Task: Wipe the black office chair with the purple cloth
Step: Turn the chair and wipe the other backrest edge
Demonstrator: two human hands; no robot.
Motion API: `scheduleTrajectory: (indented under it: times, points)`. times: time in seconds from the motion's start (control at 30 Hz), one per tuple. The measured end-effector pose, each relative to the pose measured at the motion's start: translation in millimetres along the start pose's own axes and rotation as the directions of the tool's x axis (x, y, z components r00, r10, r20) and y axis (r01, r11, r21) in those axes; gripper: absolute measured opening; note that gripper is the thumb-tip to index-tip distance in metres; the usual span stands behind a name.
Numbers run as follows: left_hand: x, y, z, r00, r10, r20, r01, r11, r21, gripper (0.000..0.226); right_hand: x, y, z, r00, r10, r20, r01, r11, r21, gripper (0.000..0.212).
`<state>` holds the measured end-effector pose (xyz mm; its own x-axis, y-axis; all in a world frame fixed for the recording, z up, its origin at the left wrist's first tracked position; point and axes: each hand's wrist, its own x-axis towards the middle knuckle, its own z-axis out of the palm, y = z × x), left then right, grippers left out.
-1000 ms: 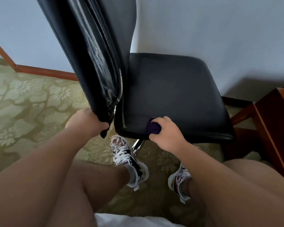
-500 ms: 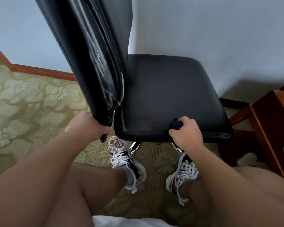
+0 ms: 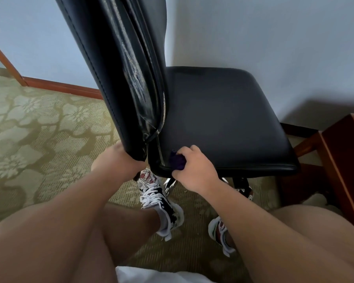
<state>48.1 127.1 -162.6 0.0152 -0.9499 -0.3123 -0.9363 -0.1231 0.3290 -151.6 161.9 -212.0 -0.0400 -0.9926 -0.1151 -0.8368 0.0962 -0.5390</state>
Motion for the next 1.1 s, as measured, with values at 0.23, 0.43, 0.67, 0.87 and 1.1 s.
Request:
scheduleTrajectory:
  times: [0.23,0.43,0.67,0.87,1.1]
  points:
    - [-10,8,5,1.0,-0.004,-0.009,0.004,1.0,0.029,0.013,-8,57,-38,0.961,0.217,-0.171,-0.236,0.966,-0.102,0.041]
    - [-15,11,24,1.0,-0.021,-0.016,0.022,0.999,0.047,0.023,1,86,-65,0.861,0.468,-0.198,-0.453,0.883,0.122,0.04]
    - [-17,11,31,0.999,0.02,-0.03,-0.02,1.0,0.001,0.023,-8,17,-17,0.979,0.193,-0.057,-0.192,0.981,0.038,0.049]
    - [-12,6,40,0.998,0.019,-0.053,-0.02,1.0,-0.01,0.039,-8,-17,12,0.998,-0.024,0.053,0.021,0.999,0.04,0.053]
    - [-3,0,66,0.995,0.033,-0.093,-0.033,0.999,0.009,0.05,-14,-15,14,0.982,-0.151,0.113,0.158,0.986,-0.051,0.045]
